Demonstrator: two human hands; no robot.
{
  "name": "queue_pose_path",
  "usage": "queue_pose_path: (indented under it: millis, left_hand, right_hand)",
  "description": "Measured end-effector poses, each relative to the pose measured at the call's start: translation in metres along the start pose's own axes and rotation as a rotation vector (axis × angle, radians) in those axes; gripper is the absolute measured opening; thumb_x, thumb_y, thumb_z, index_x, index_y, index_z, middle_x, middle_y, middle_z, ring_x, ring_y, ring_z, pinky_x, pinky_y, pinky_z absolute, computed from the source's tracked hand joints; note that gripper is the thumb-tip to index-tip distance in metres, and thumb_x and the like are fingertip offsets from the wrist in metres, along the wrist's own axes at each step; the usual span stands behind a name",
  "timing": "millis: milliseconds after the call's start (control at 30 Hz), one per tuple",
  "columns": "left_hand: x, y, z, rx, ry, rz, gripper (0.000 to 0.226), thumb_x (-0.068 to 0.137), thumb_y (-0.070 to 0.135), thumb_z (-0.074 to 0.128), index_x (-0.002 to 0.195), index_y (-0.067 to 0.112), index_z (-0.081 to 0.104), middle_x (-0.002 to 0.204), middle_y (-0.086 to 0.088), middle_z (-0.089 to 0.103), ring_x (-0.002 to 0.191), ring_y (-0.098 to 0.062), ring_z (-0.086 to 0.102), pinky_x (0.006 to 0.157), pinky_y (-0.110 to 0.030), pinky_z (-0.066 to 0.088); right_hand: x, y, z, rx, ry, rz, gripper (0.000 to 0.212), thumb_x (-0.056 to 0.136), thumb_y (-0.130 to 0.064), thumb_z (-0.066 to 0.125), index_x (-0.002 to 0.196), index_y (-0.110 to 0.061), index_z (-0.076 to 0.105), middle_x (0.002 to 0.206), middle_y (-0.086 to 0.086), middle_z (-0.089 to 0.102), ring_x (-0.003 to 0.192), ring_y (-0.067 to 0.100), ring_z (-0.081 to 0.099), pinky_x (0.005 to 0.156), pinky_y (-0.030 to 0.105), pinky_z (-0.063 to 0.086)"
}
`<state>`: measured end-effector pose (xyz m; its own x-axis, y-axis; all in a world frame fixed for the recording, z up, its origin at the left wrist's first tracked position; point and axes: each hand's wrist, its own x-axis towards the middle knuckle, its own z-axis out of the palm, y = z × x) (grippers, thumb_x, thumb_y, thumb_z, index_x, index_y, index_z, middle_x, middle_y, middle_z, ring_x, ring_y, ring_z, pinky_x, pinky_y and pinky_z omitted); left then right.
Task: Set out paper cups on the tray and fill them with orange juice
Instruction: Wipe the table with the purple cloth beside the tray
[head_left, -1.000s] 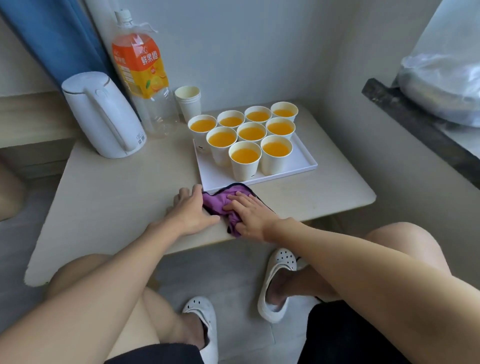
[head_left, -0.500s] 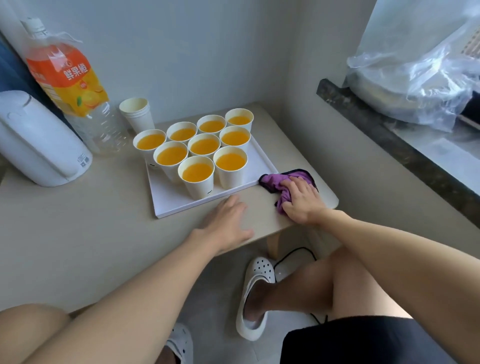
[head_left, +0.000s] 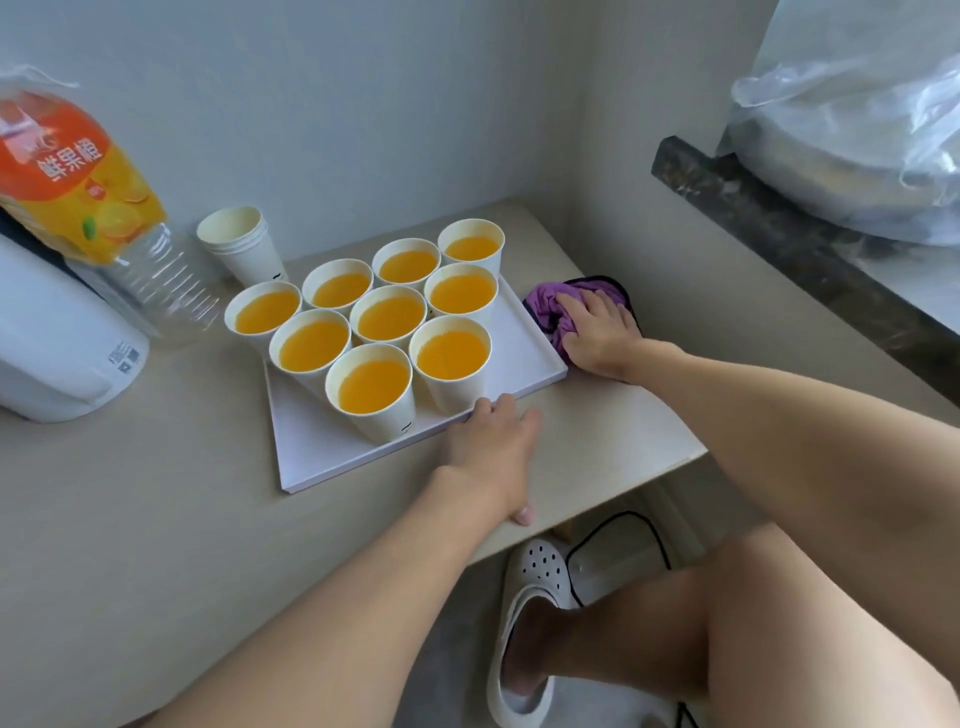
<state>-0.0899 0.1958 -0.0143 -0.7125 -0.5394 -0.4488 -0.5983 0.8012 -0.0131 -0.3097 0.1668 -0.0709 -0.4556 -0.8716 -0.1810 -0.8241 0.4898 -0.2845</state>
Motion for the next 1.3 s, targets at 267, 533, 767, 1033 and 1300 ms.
queue_pose_path:
  millis: [267, 533, 767, 1033, 1300]
  left_hand:
    - [0.011, 0.005, -0.003, 0.069, -0.002, -0.04, 0.1, 0.066, 0.039, 0.094, 0.143, 0.019, 0.032, 0.138, -0.007, 0.037, 0.129, -0.026, 0.04, 0.074, -0.034, 0.035]
    - [0.009, 0.0, 0.002, 0.013, 0.028, -0.026, 0.099, 0.065, 0.04, 0.094, 0.142, 0.02, 0.034, 0.138, -0.006, 0.037, 0.131, -0.026, 0.039, 0.077, -0.034, 0.034]
    - [-0.009, -0.008, 0.011, -0.12, 0.103, 0.02, 0.081, 0.072, 0.044, 0.088, 0.136, 0.016, 0.045, 0.138, -0.008, 0.042, 0.132, -0.029, 0.04, 0.089, -0.037, 0.041]
    - [-0.073, -0.058, 0.057, -0.247, 0.172, -0.059, 0.049, 0.095, 0.04, 0.063, 0.137, 0.018, 0.053, 0.136, -0.005, 0.045, 0.133, -0.026, 0.041, 0.107, -0.04, 0.041]
    - [-0.139, -0.143, 0.083, -0.402, 0.106, -0.349, 0.041, 0.097, 0.028, 0.056, 0.137, 0.021, 0.055, 0.143, -0.007, 0.043, 0.137, -0.03, 0.039, 0.11, -0.044, 0.042]
  right_hand:
    - [0.072, -0.021, -0.009, -0.021, -0.037, -0.066, 0.058, 0.101, -0.031, 0.029, 0.157, -0.028, 0.013, 0.165, 0.006, 0.006, 0.152, 0.028, 0.0, 0.121, 0.042, -0.002]
    - [0.073, -0.017, -0.009, -0.014, -0.017, -0.099, 0.056, 0.102, -0.031, 0.029, 0.156, -0.027, 0.017, 0.164, 0.007, 0.012, 0.151, 0.028, 0.005, 0.122, 0.042, 0.002]
    - [-0.03, 0.001, -0.001, 0.011, 0.012, -0.02, 0.059, 0.1, -0.025, 0.037, 0.156, -0.023, 0.018, 0.163, 0.009, 0.012, 0.151, 0.027, 0.005, 0.121, 0.039, 0.001]
    - [-0.135, -0.015, 0.02, 0.007, -0.047, 0.128, 0.071, 0.096, -0.032, 0.04, 0.157, -0.026, 0.005, 0.165, 0.01, -0.001, 0.152, 0.025, -0.007, 0.121, 0.041, -0.005]
    - [-0.183, -0.105, 0.058, -0.086, -0.096, -0.022, 0.075, 0.094, -0.034, 0.039, 0.158, -0.026, 0.001, 0.165, 0.01, -0.002, 0.152, 0.027, -0.006, 0.122, 0.044, -0.005]
